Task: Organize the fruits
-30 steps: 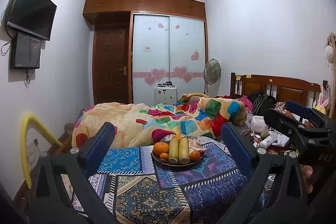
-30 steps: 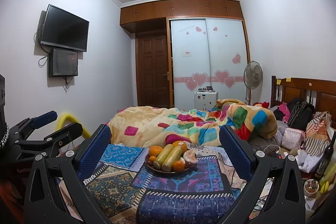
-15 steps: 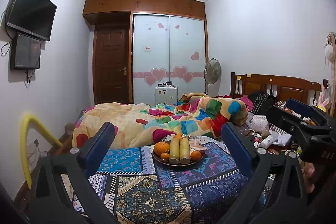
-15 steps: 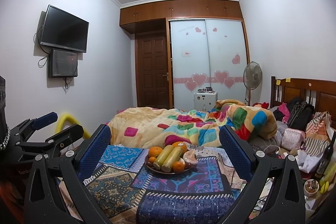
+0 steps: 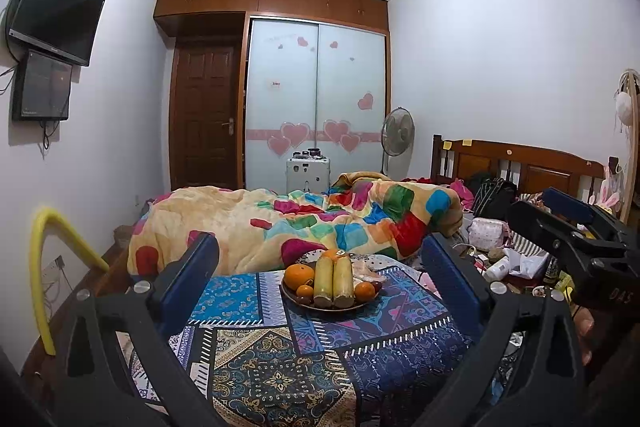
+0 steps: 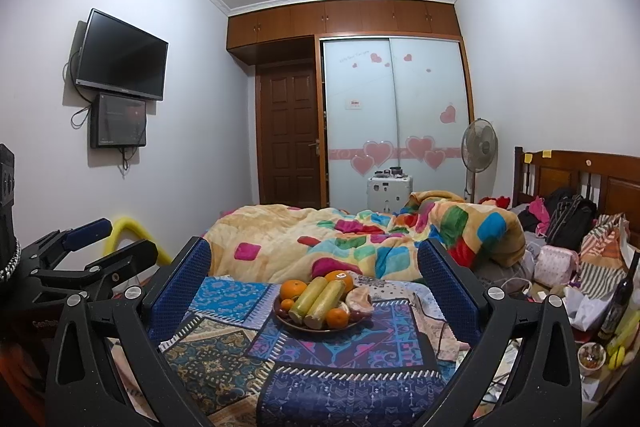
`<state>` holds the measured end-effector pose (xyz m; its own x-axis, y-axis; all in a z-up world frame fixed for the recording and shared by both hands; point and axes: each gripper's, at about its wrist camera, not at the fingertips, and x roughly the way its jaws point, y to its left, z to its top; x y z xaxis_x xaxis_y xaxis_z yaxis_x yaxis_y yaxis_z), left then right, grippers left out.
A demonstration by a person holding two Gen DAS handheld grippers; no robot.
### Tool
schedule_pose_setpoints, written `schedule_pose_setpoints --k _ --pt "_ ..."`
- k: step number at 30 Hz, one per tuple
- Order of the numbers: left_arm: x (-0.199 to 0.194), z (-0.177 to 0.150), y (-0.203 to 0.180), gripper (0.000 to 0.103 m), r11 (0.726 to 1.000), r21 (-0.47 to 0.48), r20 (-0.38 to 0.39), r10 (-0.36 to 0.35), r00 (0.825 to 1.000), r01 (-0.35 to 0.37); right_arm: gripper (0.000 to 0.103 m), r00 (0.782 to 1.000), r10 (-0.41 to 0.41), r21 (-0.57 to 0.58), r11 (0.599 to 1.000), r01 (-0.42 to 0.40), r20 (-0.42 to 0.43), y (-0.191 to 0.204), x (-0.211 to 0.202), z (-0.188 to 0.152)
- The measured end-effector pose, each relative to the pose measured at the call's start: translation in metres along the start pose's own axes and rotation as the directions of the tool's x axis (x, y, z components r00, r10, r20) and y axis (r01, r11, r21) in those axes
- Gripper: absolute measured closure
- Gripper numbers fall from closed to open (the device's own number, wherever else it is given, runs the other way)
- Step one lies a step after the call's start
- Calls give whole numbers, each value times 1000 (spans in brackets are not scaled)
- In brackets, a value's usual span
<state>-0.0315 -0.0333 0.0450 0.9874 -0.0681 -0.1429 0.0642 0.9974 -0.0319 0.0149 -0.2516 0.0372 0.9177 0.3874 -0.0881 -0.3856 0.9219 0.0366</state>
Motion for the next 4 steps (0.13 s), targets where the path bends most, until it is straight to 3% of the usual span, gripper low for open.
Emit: schedule_pose_setpoints --k 4 --pt "0 -2 -2 0 1000 0 -4 -4 1000 4 0 1000 0 -3 1000 0 -3 0 0 1"
